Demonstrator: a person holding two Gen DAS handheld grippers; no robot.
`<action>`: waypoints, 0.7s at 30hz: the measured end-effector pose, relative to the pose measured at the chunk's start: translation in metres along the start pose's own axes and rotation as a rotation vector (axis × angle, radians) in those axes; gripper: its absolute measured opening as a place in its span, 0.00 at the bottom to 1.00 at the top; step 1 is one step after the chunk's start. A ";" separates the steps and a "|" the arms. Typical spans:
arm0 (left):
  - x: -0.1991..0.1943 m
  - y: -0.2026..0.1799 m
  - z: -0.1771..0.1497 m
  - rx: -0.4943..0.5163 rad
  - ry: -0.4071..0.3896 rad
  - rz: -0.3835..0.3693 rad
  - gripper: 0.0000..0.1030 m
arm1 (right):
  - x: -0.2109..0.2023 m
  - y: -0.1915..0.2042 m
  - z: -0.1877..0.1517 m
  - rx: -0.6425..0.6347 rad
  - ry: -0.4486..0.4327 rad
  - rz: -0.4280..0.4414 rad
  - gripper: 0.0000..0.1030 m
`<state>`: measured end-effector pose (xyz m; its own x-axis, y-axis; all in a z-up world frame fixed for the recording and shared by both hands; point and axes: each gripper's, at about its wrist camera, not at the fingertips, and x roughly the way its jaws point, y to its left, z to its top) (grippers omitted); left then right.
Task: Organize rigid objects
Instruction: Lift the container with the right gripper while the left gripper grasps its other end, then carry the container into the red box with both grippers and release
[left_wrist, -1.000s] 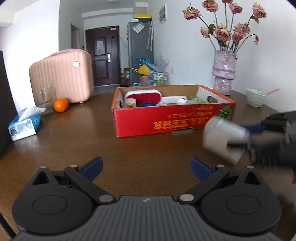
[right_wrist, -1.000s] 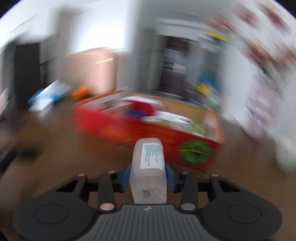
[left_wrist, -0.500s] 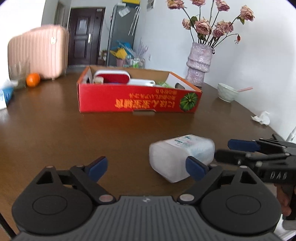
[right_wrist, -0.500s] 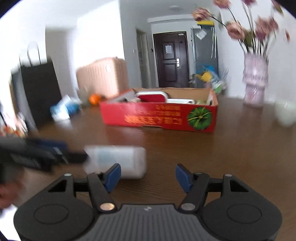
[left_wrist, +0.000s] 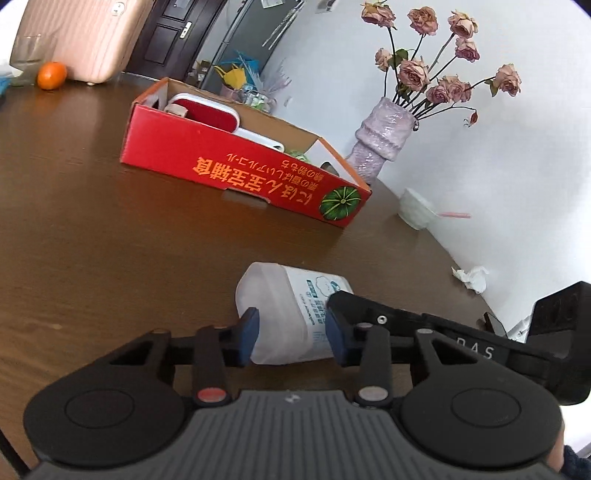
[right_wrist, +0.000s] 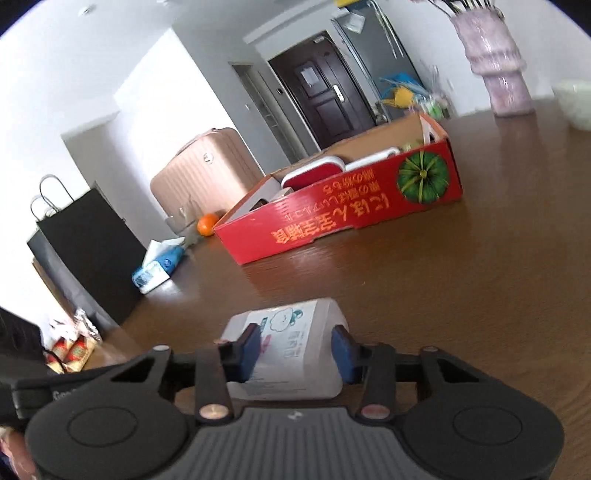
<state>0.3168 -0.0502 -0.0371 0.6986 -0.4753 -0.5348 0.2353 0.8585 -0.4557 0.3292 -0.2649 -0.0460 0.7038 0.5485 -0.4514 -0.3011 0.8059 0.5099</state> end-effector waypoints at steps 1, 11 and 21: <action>-0.004 -0.002 -0.003 0.009 -0.002 0.013 0.38 | -0.003 0.004 -0.002 -0.016 0.002 -0.005 0.31; -0.053 -0.016 -0.036 0.021 0.030 0.003 0.36 | -0.068 0.036 -0.043 -0.071 -0.005 0.007 0.23; -0.053 -0.030 -0.009 0.077 -0.053 -0.002 0.36 | -0.080 0.045 -0.027 -0.105 -0.066 0.005 0.23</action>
<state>0.2672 -0.0523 -0.0014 0.7326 -0.4675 -0.4947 0.2863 0.8710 -0.3992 0.2423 -0.2663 -0.0071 0.7416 0.5399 -0.3983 -0.3681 0.8237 0.4312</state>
